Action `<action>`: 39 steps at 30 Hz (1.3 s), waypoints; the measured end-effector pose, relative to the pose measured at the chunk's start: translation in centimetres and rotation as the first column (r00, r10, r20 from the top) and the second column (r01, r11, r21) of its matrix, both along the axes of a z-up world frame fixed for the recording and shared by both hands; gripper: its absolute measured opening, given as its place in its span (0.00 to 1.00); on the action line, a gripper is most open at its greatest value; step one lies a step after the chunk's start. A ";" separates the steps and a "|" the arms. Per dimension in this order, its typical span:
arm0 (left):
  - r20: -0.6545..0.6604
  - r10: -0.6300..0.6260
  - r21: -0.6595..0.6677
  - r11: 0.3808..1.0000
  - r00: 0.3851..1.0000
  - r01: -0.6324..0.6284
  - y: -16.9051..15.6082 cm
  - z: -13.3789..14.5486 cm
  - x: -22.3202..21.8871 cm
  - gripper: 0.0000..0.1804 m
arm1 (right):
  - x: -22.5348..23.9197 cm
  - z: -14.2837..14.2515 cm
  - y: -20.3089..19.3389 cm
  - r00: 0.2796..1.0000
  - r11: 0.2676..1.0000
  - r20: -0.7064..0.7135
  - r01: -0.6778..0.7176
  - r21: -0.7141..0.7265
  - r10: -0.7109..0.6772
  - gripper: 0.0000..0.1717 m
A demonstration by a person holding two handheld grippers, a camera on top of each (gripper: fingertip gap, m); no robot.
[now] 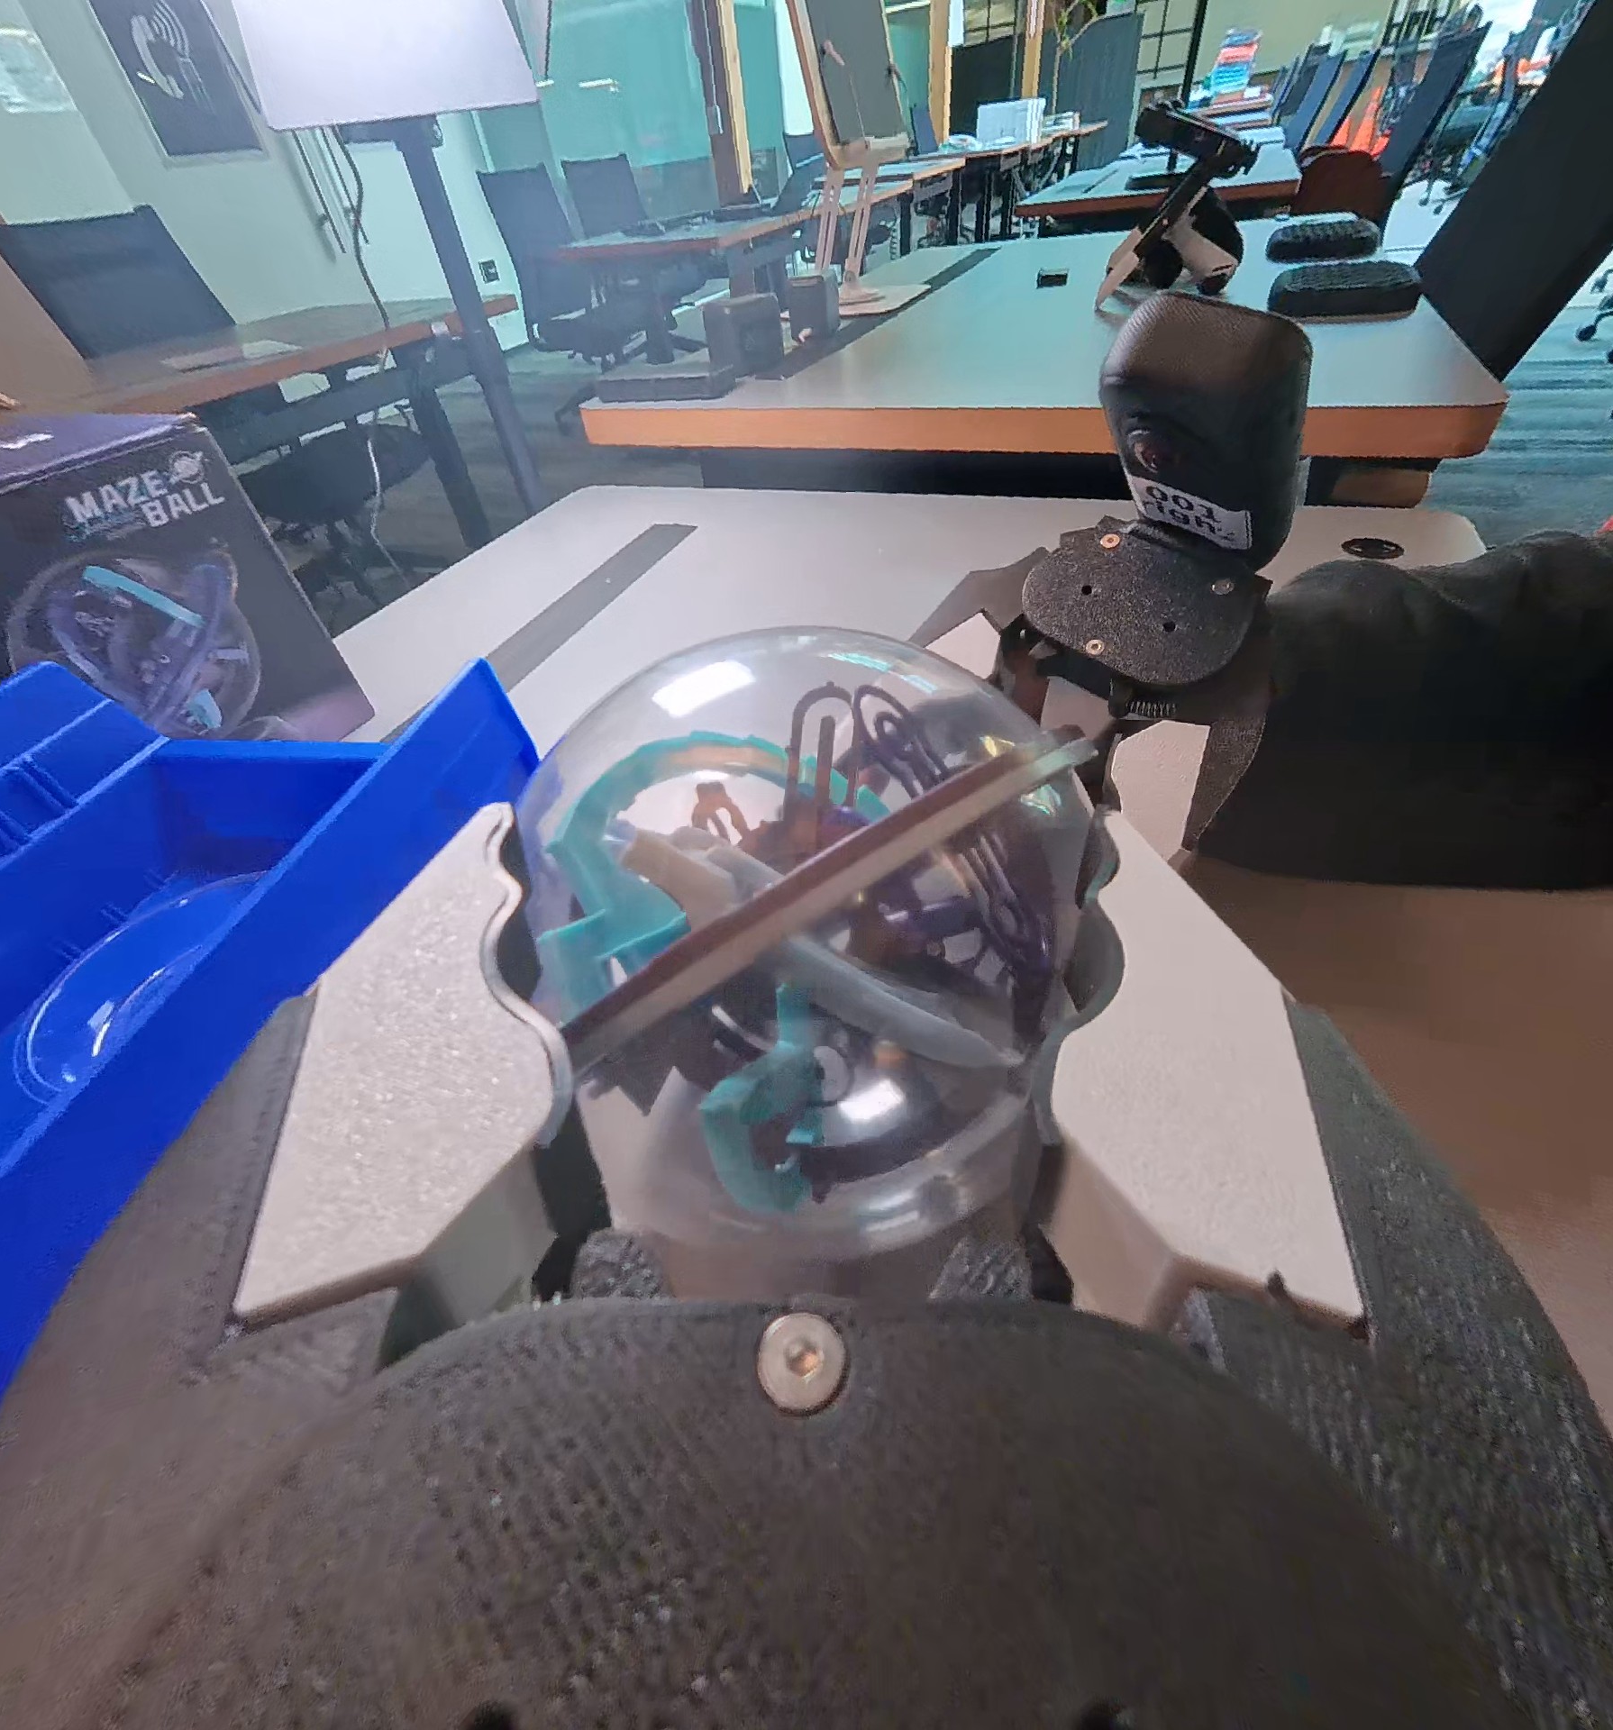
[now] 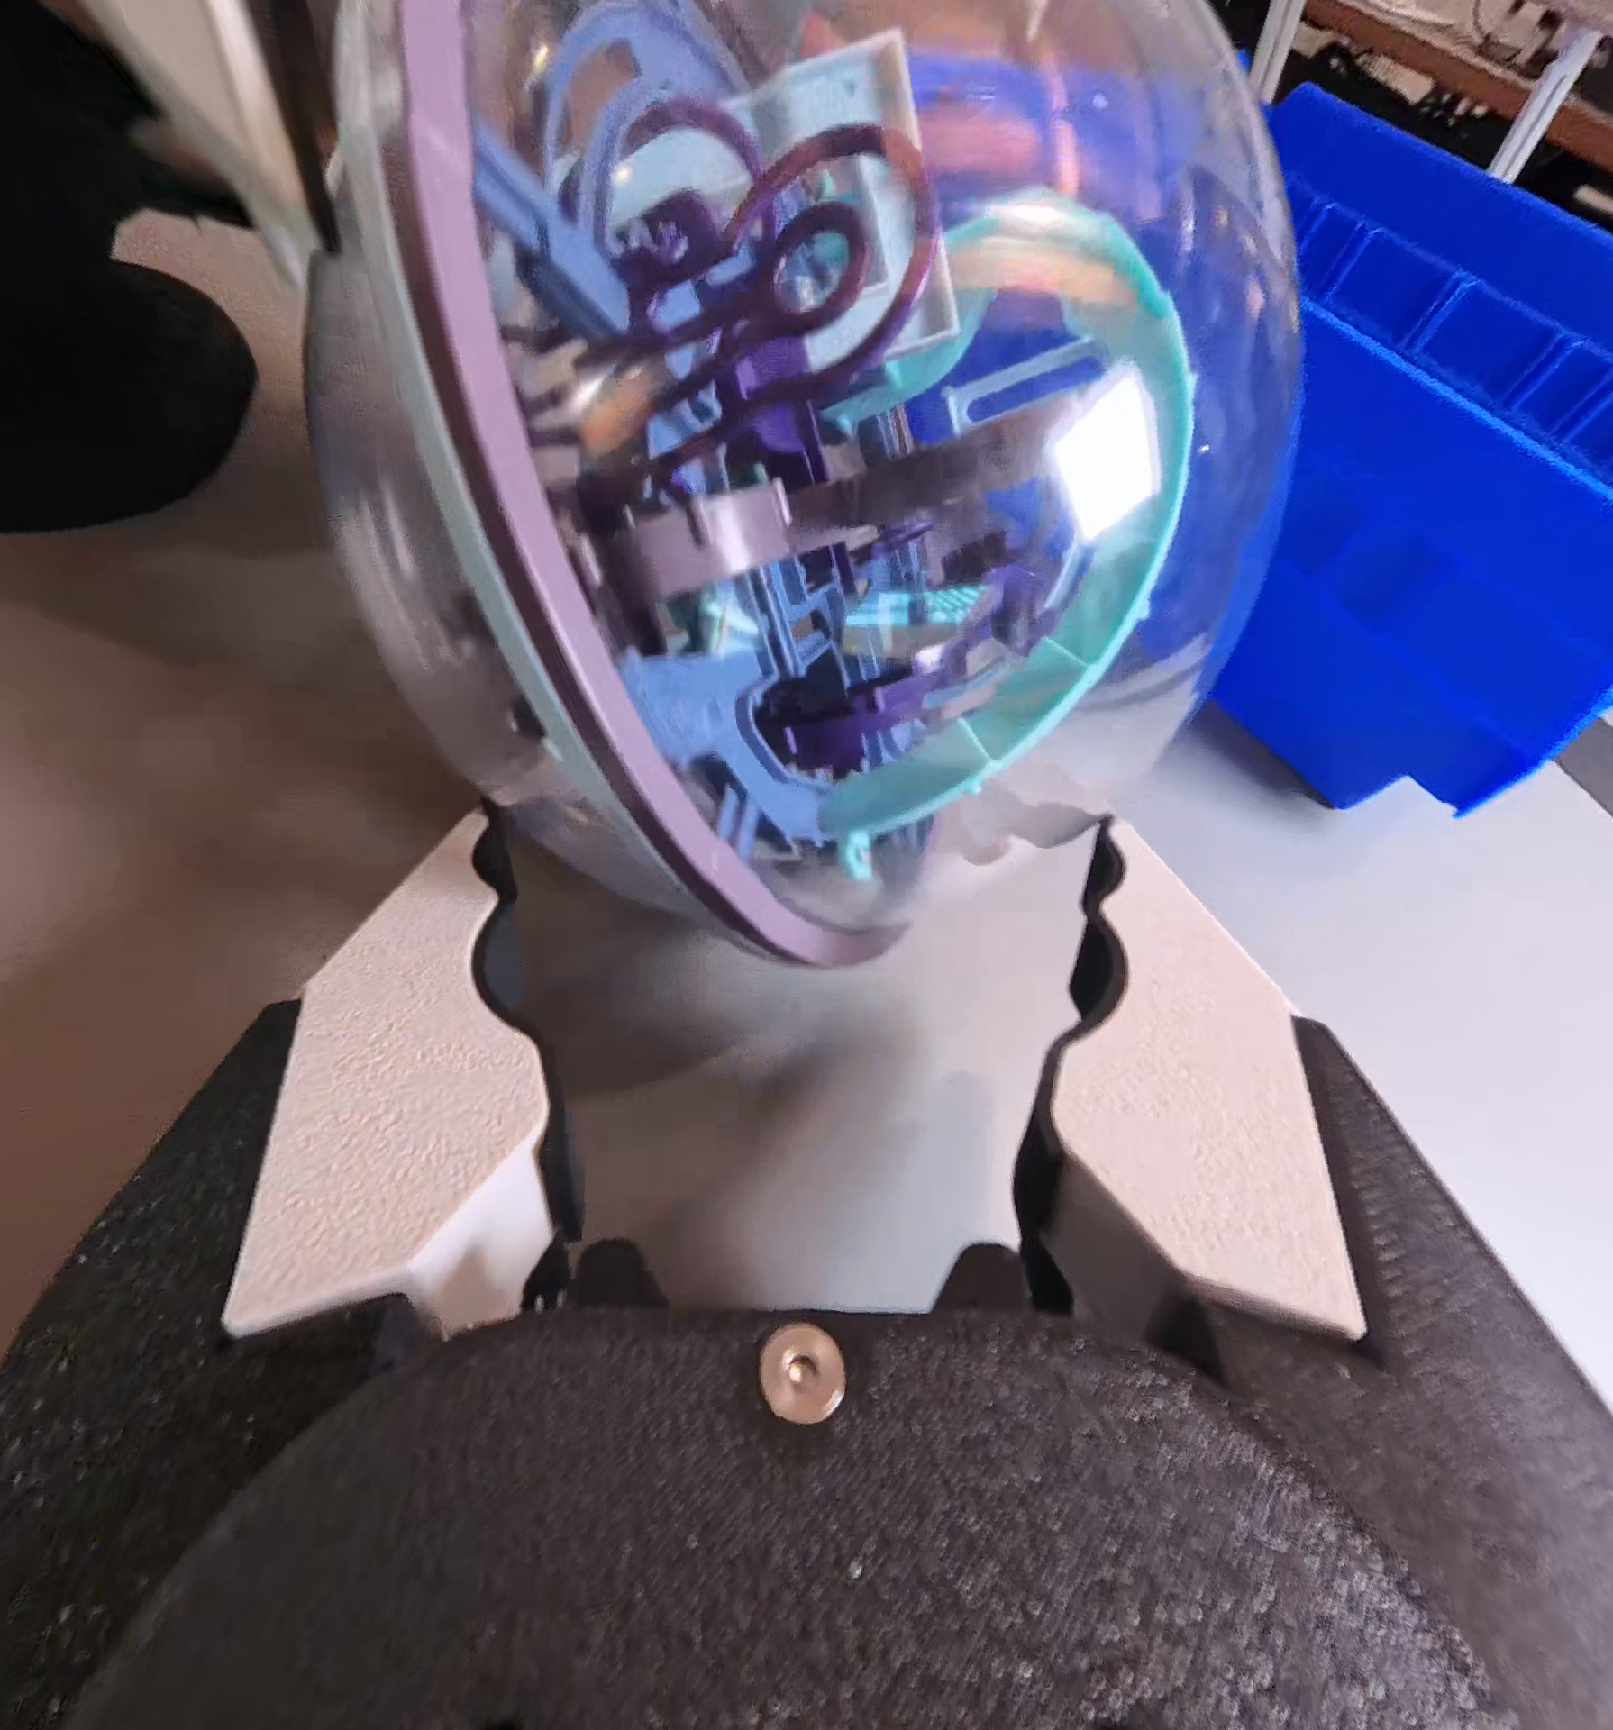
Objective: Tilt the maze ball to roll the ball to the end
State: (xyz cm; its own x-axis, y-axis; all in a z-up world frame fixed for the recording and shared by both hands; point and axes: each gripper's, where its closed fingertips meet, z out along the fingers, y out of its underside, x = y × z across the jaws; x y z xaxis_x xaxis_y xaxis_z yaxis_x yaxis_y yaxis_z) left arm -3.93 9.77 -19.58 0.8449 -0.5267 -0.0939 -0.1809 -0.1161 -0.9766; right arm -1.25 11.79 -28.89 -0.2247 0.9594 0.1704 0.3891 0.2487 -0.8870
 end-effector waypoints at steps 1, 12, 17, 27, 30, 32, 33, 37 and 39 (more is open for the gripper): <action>0.006 0.006 0.006 1.000 1.000 -0.006 -0.1 0.2 -0.3 0.61 | 0.2 0.2 0.2 1.000 1.000 -0.012 0.002 0.014 -0.002 0.64; 0.132 0.040 0.003 0.999 0.990 -0.041 -1.8 0.8 -4.0 0.47 | 1.4 3.0 1.2 0.984 0.962 -0.175 0.067 0.266 -0.020 0.06; 0.139 -0.009 -0.037 0.999 0.990 0.014 -3.0 0.5 -4.4 0.46 | 1.5 3.8 0.4 0.973 0.887 -0.227 0.065 0.457 0.046 0.03; 0.691 0.090 -0.258 0.958 0.718 0.128 -4.0 -1.5 -9.6 0.42 | 2.3 4.5 -2.7 0.956 0.529 -0.192 0.049 0.847 0.220 0.03; 0.774 0.042 -0.269 0.925 0.632 0.269 -4.6 -1.6 -8.3 0.38 | 2.5 4.6 -3.5 0.946 0.695 -0.217 -0.012 0.719 0.241 0.19; 0.777 0.047 -0.278 0.920 0.628 0.275 -4.9 -1.4 -8.2 0.34 | 2.8 4.7 -3.3 0.948 0.885 -0.236 -0.086 0.457 0.214 0.32; 0.763 0.052 -0.285 0.922 0.644 0.262 -5.1 -1.5 -8.2 0.33 | 3.0 4.7 -3.1 0.953 0.955 -0.229 -0.137 0.264 0.200 0.36; 0.729 0.069 -0.314 0.918 0.681 0.243 -7.0 -2.0 -8.3 0.31 | 3.7 4.4 -1.8 0.970 0.934 -0.172 -0.218 -0.283 0.174 0.37; 0.696 0.078 -0.333 0.916 0.713 0.225 -8.4 -2.7 -8.2 0.30 | 3.7 4.4 -2.3 0.966 0.895 -0.169 -0.248 -0.371 0.198 0.31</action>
State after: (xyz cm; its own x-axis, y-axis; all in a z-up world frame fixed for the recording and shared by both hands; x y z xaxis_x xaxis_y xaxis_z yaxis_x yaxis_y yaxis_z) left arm -12.10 1.34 -22.32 0.5465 -0.4532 0.7042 0.4929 -0.5058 -0.7080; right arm 2.50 9.51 -24.44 -0.4418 0.8824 -0.1618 0.2445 -0.0551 -0.9681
